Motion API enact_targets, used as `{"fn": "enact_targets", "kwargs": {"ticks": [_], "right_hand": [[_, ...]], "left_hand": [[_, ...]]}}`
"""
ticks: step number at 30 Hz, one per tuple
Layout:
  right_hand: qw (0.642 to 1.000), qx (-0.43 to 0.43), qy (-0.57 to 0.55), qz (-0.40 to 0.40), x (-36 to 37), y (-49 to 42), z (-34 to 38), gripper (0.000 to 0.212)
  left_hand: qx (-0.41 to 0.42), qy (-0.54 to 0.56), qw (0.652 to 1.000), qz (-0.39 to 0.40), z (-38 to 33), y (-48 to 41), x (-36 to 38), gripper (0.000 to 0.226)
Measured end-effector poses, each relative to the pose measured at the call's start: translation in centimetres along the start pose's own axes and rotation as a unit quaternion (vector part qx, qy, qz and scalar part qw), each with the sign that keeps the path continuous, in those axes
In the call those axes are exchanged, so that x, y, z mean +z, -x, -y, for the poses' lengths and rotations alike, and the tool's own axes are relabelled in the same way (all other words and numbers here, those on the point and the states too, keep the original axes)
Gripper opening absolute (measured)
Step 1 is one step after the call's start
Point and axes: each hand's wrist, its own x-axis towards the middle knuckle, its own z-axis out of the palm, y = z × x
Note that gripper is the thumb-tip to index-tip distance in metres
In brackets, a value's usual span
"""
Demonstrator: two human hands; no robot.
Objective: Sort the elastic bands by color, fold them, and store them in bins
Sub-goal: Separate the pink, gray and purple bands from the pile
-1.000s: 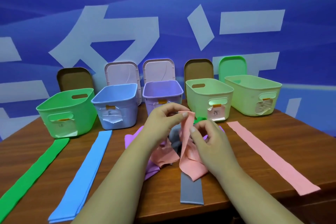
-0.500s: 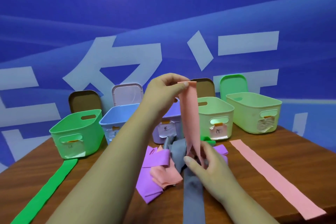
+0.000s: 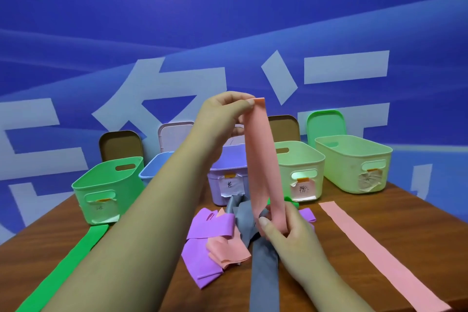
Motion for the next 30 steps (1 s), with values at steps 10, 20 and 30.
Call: {"fn": "enact_targets", "kwargs": {"ticks": [10, 20, 30], "right_hand": [[0.998, 0.021, 0.002, -0.054, -0.3, -0.8, -1.2, 0.017], [0.988, 0.047, -0.144, -0.024, 0.0, -0.7, -1.1, 0.033], [0.994, 0.050, -0.097, -0.027, 0.0, -0.8, -1.2, 0.028]], "left_hand": [[0.009, -0.056, 0.990, -0.126, 0.2, -1.1, -0.8, 0.013], [0.011, -0.067, 0.985, -0.157, 0.6, -2.0, -1.7, 0.013], [-0.032, -0.034, 0.995, -0.089, -0.1, -2.1, -3.1, 0.016]]}}
